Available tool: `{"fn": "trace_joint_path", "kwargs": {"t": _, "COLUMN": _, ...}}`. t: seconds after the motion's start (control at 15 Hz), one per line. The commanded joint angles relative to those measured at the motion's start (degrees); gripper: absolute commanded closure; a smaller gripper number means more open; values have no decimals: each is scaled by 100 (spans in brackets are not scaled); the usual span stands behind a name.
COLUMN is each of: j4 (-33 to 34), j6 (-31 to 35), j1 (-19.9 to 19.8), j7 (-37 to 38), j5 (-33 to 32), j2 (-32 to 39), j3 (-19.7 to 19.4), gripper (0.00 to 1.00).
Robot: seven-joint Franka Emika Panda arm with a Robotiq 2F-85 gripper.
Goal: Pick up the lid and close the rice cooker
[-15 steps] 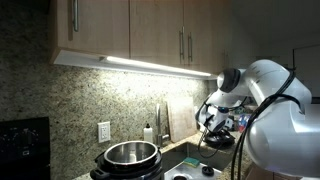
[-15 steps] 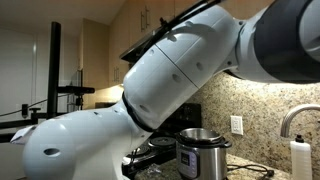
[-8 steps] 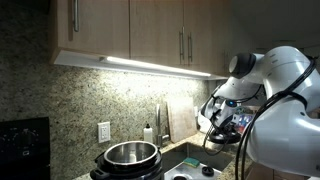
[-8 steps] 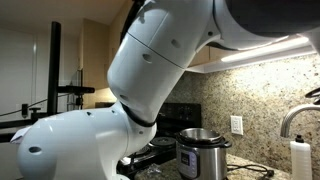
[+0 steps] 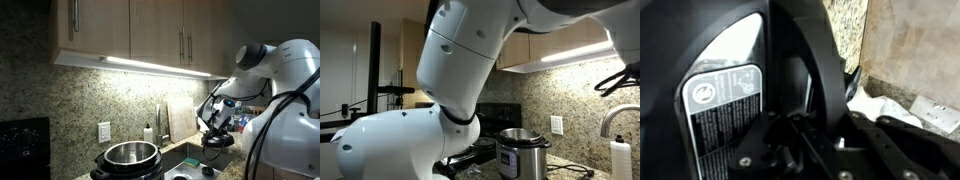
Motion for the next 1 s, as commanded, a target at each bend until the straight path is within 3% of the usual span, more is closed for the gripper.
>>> {"fn": "trace_joint_path", "kwargs": {"t": 0.0, "j4": -792, "j6": 0, "j1": -992, "j7": 16, "j5": -644, "j2": -516, "j3": 1019, "gripper": 97}}
{"fn": "trace_joint_path", "kwargs": {"t": 0.4, "j4": -1749, "j6": -18, "j1": -2946, "j7": -15, "j5": -1771, "j2": -297, "j3": 2871, "gripper": 98}}
{"fn": "trace_joint_path", "kwargs": {"t": 0.6, "j4": -2303, "j6": 34, "j1": -3661, "j7": 7, "j5": -2381, "j2": -221, "j3": 3424, "gripper": 98}}
{"fn": "trace_joint_path", "kwargs": {"t": 0.93, "j4": -2722, "j6": -105, "j1": -3963, "j7": -105, "j5": -2644, "j2": -515, "j3": 3741, "gripper": 97}}
